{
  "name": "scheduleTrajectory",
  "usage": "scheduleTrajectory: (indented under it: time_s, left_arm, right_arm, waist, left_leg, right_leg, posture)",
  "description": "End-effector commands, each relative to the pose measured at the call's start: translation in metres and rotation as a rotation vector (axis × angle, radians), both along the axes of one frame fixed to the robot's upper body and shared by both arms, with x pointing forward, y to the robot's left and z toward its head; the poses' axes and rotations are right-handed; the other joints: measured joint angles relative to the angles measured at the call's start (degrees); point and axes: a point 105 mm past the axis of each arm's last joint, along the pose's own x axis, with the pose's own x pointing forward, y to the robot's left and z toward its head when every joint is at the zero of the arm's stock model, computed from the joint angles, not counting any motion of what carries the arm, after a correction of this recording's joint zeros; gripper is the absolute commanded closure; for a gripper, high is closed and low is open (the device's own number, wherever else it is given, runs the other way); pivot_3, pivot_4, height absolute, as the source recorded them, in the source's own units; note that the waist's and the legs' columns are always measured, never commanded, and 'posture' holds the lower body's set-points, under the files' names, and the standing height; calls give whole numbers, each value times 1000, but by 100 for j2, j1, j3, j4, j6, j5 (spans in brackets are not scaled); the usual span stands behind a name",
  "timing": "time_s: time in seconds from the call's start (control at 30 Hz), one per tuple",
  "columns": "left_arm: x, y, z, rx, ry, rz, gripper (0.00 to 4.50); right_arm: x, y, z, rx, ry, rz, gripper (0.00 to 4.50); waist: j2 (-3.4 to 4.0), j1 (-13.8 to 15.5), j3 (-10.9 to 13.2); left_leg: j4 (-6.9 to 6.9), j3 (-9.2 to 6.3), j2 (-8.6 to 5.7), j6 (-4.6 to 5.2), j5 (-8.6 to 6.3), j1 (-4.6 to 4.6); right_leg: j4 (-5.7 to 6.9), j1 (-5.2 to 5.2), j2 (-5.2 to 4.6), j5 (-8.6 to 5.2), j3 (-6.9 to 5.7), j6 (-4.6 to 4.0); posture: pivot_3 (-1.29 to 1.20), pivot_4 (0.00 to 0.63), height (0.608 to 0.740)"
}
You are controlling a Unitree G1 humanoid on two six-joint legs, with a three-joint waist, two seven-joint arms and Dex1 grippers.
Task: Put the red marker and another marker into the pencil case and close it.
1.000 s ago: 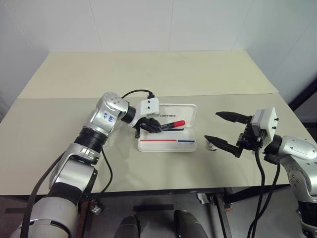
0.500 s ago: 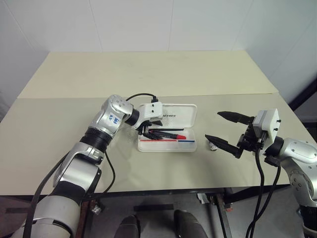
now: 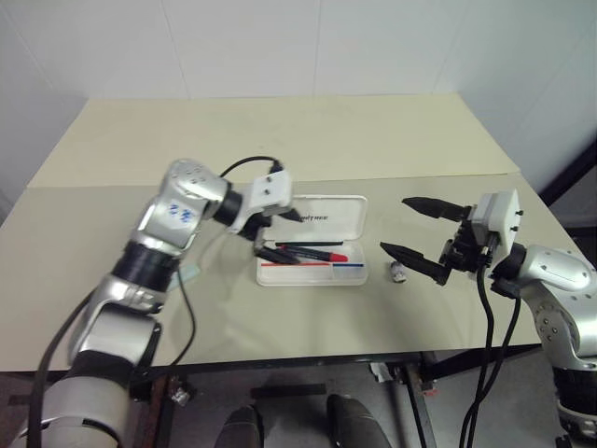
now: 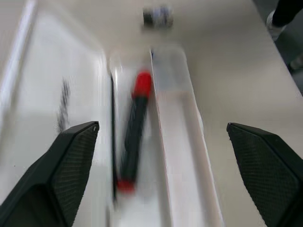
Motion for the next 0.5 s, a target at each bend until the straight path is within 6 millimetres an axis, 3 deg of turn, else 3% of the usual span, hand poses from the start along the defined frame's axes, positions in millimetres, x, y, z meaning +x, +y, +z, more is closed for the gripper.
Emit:
scheduleTrajectory:
  time_s: [0.03,0.13,0.2,0.33,0.43,0.5]
  left_arm:
    - [-12,35,24,-7,-45,85,37]
    - [-17,70,28,41,-48,206,37]
    - [-23,104,24,116,-1,319,37]
    - [-38,147,13,234,64,426,37]
    - [-51,185,-6,356,143,529,37]
    - [-59,196,-16,391,188,556,37]
  right_arm:
    - [1,9,14,-2,-60,67,0]
    - [2,19,19,-1,-77,116,0]
    - [3,26,23,6,-89,150,0]
    - [4,36,28,10,-104,201,0]
    - [2,48,37,28,-123,260,0]
    - [-1,54,39,28,-128,287,0]
  waist:
    - [0,-49,0]
    - [0,-54,0]
    - [1,-52,0]
    - [1,-54,1]
    - [0,-59,3]
    - [0,-60,3]
  left_leg:
    - [0,0,0,0,0,0]
    - [-3,-3,1,0,0,1]
    - [-1,-3,1,0,0,0]
    - [-8,-2,1,0,0,0]
    - [-9,-2,2,0,-1,0]
    - [-13,-2,4,1,-1,0]
  right_leg:
    - [1,0,0,0,0,0]
    - [0,0,0,-2,-2,-3]
    - [0,0,0,-3,-2,-4]
    - [-5,-1,-1,-6,-2,-10]
    - [-5,-1,-1,-8,-5,-15]
    - [-6,-2,-1,-11,-6,-19]
  posture:
    - [0,150,740]
    - [0,150,740]
    - [0,150,740]
    - [0,150,740]
    - [0,150,740]
    - [0,150,740]
